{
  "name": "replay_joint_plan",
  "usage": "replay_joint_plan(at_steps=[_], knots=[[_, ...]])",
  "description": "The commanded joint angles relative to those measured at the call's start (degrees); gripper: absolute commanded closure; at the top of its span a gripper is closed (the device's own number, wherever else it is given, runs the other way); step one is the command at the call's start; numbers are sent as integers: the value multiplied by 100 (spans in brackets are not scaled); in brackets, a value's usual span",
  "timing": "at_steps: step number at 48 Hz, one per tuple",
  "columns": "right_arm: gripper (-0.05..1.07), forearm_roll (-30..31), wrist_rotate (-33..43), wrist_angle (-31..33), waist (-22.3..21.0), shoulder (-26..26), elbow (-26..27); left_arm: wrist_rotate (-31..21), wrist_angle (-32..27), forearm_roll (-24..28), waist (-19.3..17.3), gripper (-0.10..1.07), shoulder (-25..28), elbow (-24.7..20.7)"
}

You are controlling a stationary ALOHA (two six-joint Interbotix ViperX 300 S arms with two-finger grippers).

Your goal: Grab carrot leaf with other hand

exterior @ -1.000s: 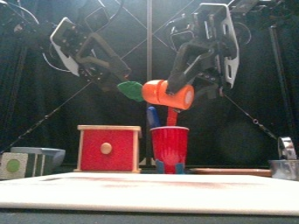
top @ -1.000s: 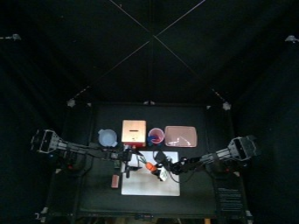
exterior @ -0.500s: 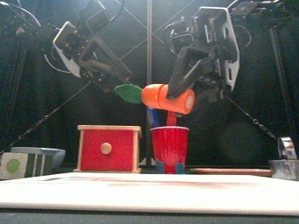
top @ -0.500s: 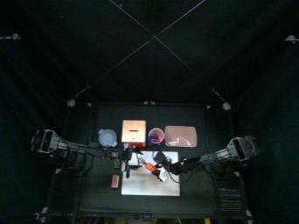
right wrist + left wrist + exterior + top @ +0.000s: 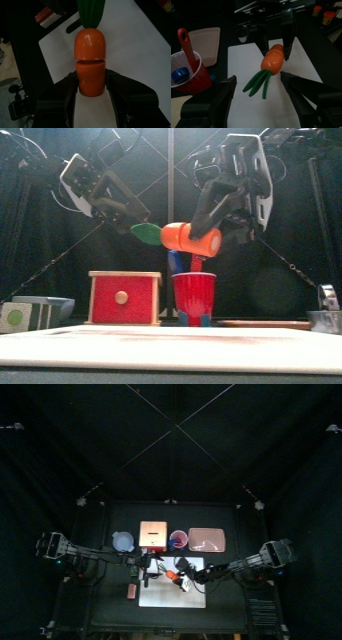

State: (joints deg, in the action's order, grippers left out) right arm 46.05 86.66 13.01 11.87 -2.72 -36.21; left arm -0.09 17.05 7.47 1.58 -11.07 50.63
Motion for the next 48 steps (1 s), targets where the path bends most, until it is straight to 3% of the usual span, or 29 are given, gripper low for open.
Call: replay_joint_plan(at_steps=[1, 28, 48], knots=[[50, 9, -18, -35, -18, -88, 158, 0, 26, -35, 9, -3, 26, -105], [51, 9, -18, -35, -18, -88, 149, 26, 26, -35, -35, 0, 149, -149], [51, 18, -18, -35, -35, -88, 158, 44, 53, 141, -18, 30, 149, -193]])
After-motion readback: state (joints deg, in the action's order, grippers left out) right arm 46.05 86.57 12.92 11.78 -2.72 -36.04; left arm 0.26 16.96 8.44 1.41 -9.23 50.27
